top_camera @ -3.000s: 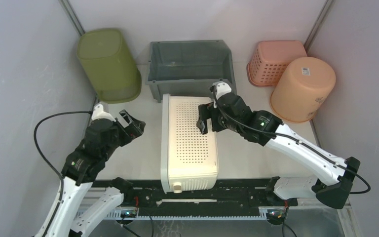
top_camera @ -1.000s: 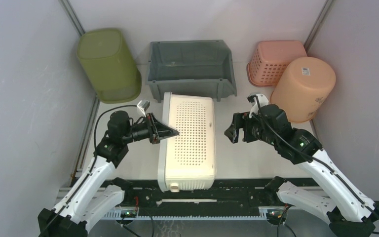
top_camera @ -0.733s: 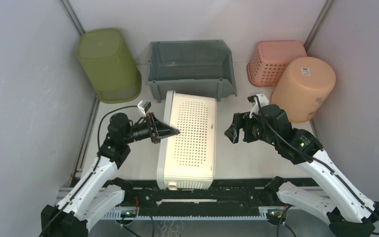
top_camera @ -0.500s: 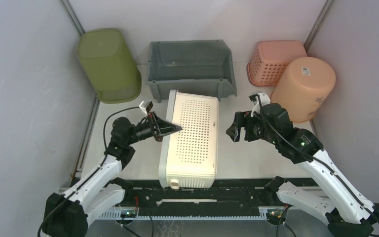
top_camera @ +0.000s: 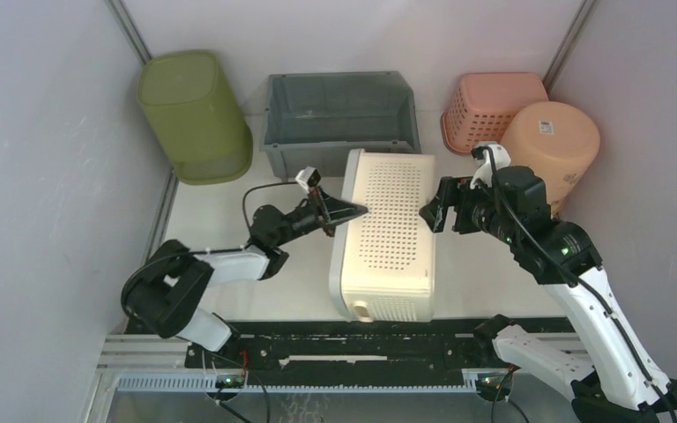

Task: Turn the large container upside down
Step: Turn the container upside down at the center of the board.

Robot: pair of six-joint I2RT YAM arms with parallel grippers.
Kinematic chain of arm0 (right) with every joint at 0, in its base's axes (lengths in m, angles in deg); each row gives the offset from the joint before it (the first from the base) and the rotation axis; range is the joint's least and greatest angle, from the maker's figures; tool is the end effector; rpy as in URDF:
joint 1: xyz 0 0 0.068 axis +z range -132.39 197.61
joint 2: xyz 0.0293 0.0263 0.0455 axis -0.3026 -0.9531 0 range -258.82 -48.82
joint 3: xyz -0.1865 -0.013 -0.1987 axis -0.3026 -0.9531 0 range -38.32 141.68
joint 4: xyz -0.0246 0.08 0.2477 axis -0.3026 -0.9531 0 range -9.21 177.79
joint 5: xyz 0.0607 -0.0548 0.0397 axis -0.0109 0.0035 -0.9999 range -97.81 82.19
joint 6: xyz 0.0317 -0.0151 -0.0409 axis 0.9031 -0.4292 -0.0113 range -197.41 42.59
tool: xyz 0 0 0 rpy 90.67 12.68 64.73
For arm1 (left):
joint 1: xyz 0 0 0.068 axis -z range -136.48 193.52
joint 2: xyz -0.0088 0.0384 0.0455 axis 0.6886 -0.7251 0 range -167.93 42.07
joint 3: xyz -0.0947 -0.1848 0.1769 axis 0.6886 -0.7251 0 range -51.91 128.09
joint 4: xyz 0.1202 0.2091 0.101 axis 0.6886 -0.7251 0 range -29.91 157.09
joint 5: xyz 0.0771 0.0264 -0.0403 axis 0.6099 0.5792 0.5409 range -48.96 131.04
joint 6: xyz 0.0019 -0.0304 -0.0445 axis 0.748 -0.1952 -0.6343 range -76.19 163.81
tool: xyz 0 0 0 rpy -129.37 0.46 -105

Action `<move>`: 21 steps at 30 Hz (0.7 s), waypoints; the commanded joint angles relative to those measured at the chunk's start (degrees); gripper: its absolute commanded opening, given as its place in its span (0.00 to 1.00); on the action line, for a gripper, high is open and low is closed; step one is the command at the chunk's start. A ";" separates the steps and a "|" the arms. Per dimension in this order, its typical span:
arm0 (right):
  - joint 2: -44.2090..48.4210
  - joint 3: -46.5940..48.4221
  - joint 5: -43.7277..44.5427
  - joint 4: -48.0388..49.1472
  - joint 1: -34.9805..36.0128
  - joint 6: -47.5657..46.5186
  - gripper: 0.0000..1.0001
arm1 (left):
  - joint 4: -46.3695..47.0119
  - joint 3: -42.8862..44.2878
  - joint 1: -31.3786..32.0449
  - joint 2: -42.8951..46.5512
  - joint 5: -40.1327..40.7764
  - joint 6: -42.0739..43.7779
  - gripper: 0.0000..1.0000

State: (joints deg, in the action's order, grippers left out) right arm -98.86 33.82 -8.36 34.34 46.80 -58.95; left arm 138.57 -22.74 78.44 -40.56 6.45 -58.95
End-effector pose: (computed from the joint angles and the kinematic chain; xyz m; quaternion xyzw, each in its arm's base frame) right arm 0.1294 0.0728 0.4066 -0.0838 0.8678 0.2016 0.4463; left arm 0.2168 -0.1760 0.2461 -0.1135 0.5998 -0.7835 0.1159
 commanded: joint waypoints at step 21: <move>-1.86 15.09 -5.14 -9.45 -16.00 -6.47 0.93 | 16.00 35.91 14.74 -37.51 22.32 -4.17 0.00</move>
State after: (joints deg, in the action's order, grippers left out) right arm -100.21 48.64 -11.31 25.97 32.18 -64.46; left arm 146.76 11.60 92.45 -76.71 23.52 -62.82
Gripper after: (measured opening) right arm 0.928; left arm 0.169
